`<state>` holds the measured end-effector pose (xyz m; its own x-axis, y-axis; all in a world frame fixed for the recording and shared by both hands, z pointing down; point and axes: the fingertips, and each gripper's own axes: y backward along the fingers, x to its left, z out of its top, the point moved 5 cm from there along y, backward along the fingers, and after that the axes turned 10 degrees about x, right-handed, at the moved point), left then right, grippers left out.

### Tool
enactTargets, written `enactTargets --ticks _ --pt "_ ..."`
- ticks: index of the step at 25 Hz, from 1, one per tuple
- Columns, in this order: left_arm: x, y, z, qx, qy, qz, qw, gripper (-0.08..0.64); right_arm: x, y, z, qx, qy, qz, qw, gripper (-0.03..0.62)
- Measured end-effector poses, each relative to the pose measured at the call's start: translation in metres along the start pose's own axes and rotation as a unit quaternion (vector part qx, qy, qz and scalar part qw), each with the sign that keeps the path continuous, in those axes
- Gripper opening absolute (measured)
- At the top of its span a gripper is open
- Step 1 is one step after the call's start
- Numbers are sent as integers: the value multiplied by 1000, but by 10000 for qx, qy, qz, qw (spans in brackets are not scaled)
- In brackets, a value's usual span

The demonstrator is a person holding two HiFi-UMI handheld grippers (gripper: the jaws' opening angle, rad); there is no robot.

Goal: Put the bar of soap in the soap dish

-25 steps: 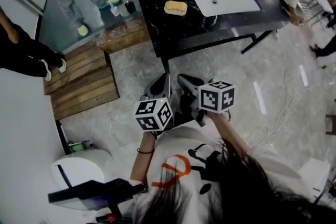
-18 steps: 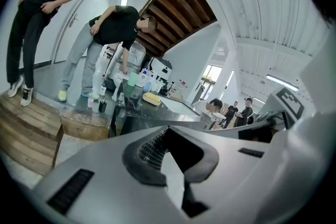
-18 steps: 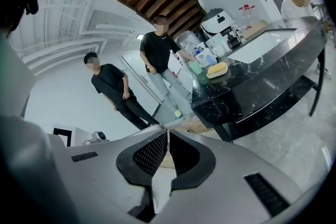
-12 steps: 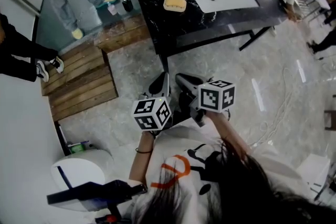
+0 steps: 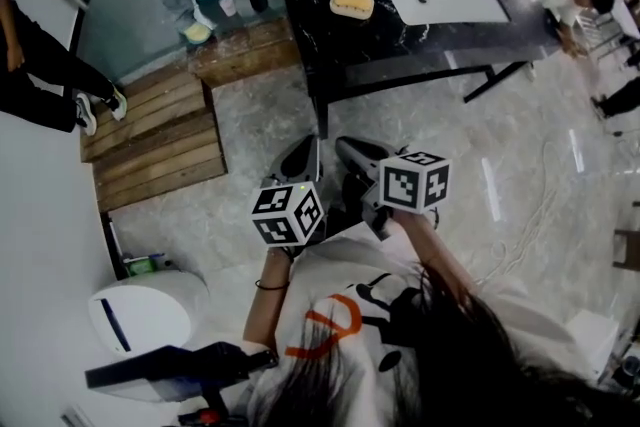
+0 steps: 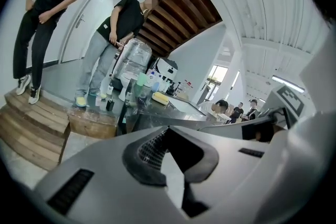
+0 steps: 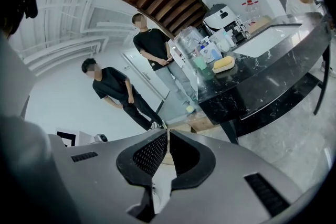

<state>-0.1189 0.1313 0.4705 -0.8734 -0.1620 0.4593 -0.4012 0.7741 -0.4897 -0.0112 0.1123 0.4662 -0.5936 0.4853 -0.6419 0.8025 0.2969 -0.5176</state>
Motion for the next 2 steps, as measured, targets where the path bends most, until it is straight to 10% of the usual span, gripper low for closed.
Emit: enactTargets --ticks 2 --pt "2 1 0 -3 13 25 10000 2 1 -3 -2 44 10 23 10000 25"
